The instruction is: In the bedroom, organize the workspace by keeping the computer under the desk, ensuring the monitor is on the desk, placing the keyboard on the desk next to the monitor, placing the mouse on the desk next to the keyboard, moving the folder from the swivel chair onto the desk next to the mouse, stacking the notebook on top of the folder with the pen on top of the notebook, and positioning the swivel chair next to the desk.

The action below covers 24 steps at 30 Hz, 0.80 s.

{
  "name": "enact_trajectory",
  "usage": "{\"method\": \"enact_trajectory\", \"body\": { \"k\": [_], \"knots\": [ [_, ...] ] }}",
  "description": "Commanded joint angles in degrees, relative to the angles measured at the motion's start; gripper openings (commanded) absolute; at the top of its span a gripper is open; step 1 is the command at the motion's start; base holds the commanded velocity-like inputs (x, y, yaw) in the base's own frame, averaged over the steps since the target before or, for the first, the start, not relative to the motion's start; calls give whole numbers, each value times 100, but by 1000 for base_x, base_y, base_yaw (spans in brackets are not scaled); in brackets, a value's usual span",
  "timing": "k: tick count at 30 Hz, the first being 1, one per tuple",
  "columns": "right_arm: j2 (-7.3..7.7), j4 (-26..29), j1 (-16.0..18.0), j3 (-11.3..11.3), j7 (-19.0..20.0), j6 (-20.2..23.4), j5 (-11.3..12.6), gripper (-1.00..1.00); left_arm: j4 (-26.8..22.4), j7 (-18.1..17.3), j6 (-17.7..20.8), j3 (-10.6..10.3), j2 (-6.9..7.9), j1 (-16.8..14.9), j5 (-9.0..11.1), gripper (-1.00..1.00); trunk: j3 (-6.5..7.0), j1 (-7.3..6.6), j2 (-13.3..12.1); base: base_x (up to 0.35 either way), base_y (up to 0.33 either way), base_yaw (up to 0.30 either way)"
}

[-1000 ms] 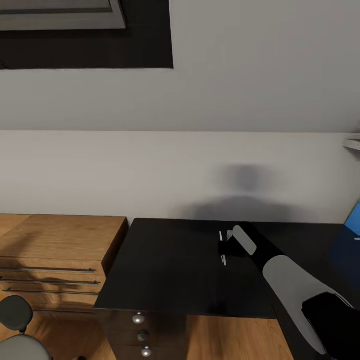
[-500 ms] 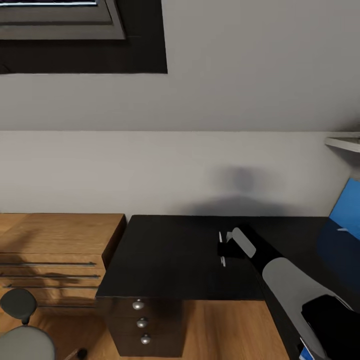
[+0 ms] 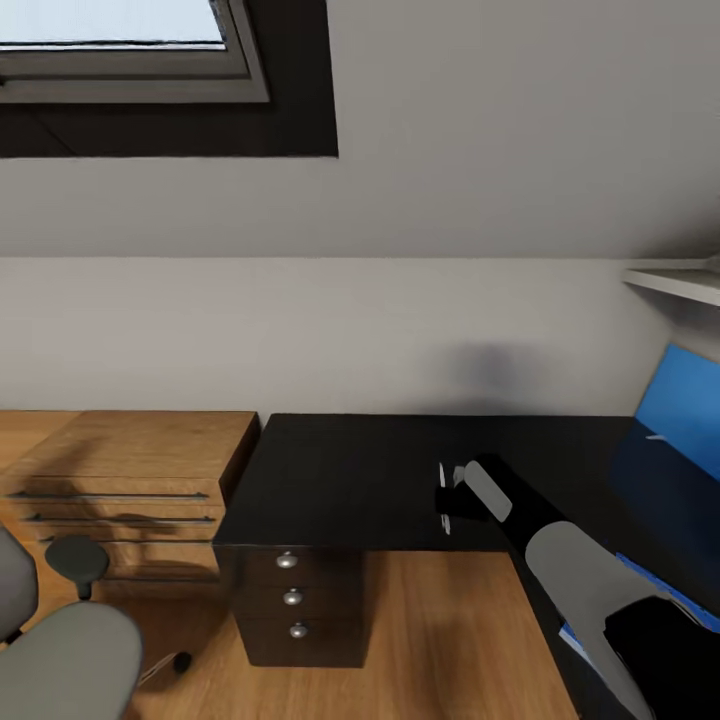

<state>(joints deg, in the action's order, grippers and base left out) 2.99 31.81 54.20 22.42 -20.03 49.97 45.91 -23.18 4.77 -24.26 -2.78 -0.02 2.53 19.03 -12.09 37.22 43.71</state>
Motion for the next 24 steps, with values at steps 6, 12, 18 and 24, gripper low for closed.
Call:
{"method": "enact_trajectory", "body": {
  "k": [6, 12, 18, 24],
  "knots": [
    [8, 9, -52, 43, -19, -18, 73, -100, -10, 42, -8, -38, -6, 2, -2, 100, -8, -2, 7, -272, -48, 0],
    [14, 12, -85, 37, -38, -21, 66, -100, 0, 28, -8, -37, -2, 2, 2, 100, -8, -2, 7, -84, -25, 0],
    [42, 18, -93, 28, -36, -14, 61, -100, 6, 24, -7, -39, 2, 2, 4, 100, -8, -2, 7, -9, -3, -12],
    [69, 18, -94, 29, -36, -13, 59, -100, 6, 24, -4, -39, 2, 2, 4, 100, -8, -2, 7, -1, 0, -148]
  ]
}}
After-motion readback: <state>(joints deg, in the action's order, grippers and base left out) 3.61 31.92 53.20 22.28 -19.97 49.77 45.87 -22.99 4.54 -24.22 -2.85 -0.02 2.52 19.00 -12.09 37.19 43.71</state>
